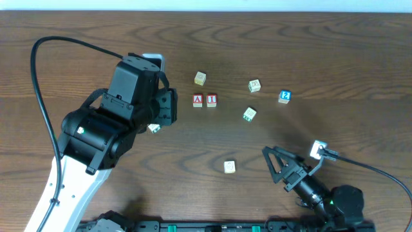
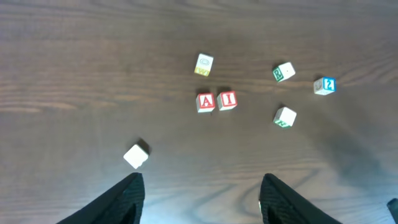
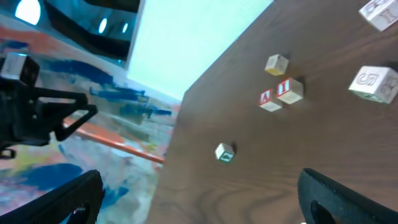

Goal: Spell out Ai2

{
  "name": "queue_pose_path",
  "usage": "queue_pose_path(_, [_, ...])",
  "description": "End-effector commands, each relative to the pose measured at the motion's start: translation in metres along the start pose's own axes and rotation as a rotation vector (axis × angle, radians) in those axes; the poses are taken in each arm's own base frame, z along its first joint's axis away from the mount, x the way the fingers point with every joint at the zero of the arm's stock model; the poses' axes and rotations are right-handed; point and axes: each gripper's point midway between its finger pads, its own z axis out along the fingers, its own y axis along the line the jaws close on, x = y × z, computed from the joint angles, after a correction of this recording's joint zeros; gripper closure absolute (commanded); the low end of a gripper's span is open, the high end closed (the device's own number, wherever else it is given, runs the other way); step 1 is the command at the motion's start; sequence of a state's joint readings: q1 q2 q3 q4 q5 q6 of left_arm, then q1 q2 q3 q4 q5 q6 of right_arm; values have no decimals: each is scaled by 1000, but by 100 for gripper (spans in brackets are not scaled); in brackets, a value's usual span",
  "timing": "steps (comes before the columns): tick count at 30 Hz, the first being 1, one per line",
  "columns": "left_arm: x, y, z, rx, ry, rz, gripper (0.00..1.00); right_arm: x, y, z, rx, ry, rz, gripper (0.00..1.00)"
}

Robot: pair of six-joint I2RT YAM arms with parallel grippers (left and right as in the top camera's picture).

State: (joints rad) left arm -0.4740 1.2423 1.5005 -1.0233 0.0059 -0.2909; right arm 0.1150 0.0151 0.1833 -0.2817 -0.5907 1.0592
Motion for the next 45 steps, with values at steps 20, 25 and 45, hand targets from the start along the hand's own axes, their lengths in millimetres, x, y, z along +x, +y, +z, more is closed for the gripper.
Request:
queue_pose_path(20, [-40,17,41,-80,-82,7,27,-134,-134,73,864,219,-111,3])
queue_pose_path(25, [-55,33,45,-106,-125,-34,24,-174,-166,90,1048,255,-148,4])
queue_pose_path(45, [-63,44,49,-124,-144,-58,23,-154,-241,128,1115,488,-170,12])
